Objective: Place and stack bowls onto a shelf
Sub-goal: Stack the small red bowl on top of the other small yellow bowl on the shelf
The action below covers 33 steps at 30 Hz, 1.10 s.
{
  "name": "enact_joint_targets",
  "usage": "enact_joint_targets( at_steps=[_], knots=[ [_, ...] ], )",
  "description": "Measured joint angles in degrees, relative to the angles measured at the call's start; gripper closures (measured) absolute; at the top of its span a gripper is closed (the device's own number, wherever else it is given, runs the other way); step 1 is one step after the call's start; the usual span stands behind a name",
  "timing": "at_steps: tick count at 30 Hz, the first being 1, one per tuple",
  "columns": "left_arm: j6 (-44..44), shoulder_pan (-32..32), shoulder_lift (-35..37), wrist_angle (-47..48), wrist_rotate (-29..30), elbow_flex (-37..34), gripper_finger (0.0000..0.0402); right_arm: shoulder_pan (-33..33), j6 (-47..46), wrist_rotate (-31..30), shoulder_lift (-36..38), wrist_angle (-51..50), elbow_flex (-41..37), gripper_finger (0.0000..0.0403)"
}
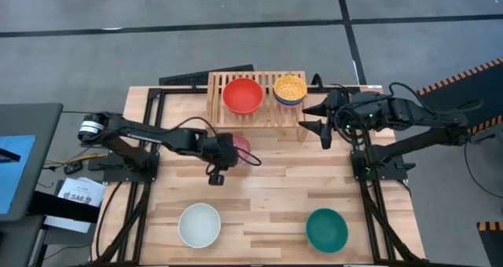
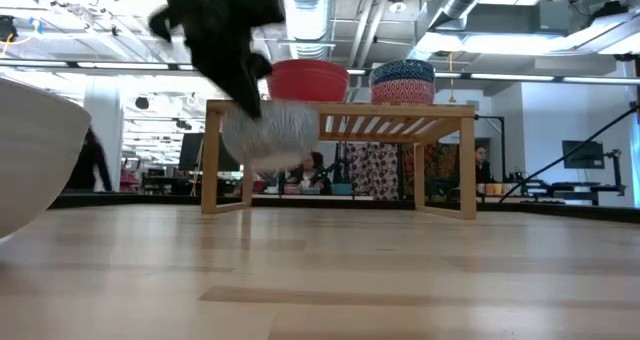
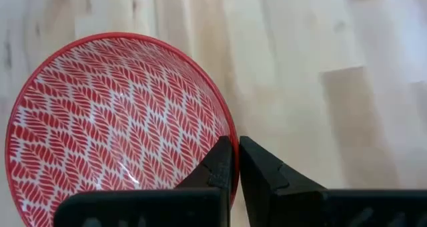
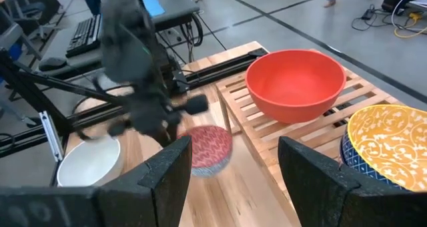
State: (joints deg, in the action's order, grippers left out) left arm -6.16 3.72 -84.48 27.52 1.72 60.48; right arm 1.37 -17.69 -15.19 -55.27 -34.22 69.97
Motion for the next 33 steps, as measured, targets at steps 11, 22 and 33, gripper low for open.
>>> enact_joint_targets(
  at_steps=[11,22,33],
  knots=[
    [-7.96,0.39,-2.79,20.32,3.80,35.15,0.0401,0.00,2.64,-2.88,3.14,5.43,0.00,0.0154],
    [-24.16,-10.85,-13.86,24.36,3.64,54.70,0.0401,0.00,3.19,-2.97,3.18,7.29,0.00,0.0154],
    [-33.70,-16.11,-20.63,18.25,0.83,55.99,0.0401,0.00,3.18,-3.21,3.18,9.60,0.00,0.0154]
  ],
)
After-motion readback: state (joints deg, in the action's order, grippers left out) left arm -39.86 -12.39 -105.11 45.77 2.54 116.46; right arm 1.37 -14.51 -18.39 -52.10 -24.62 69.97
